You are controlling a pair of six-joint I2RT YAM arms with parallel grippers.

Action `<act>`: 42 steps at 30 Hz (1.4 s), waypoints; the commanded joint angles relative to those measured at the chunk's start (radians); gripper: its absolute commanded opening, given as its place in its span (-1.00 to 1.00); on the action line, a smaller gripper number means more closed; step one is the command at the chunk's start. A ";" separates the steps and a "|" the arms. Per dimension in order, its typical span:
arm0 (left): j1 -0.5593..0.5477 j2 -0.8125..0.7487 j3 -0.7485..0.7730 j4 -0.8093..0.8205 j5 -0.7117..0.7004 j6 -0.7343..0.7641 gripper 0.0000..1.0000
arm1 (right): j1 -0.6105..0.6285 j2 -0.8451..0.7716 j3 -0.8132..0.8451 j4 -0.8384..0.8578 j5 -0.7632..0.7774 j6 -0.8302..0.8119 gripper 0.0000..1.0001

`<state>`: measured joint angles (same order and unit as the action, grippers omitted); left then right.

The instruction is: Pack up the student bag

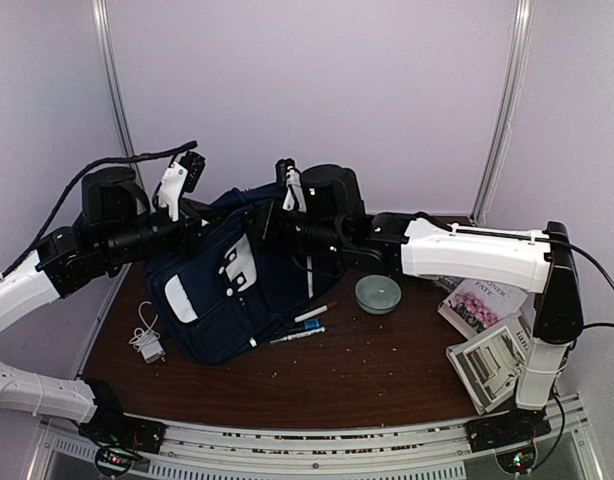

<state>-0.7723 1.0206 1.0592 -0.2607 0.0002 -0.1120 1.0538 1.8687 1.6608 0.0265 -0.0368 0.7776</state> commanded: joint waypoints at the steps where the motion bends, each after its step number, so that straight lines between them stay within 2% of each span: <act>1: -0.026 -0.054 -0.004 0.092 -0.032 0.024 -1.00 | -0.063 -0.073 -0.055 0.051 0.065 -0.031 -1.00; 10: -0.024 -0.084 -0.012 0.015 -0.145 0.080 -1.00 | -0.163 -0.193 -0.181 -0.082 -0.149 -0.129 -1.00; 21: -0.025 -0.117 -0.022 -0.011 -0.171 0.119 -1.00 | -0.357 -0.322 -0.354 -0.258 -0.389 -0.297 -1.00; 29: -0.025 -0.141 0.007 -0.013 -0.180 0.199 -1.00 | -0.403 -0.386 -0.322 -0.523 -0.394 -0.547 -1.00; 36: -0.024 -0.197 0.020 0.009 -0.128 0.219 -1.00 | -0.477 -0.397 -0.345 -0.658 -0.365 -0.617 -1.00; 42: -0.022 -0.198 0.074 -0.002 -0.156 0.236 -1.00 | -0.483 -0.402 -0.379 -0.704 -0.404 -0.674 -1.00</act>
<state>-0.8177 0.8749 1.0401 -0.3759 -0.0818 0.1055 0.6174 1.4788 1.3148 -0.5365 -0.5453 0.1616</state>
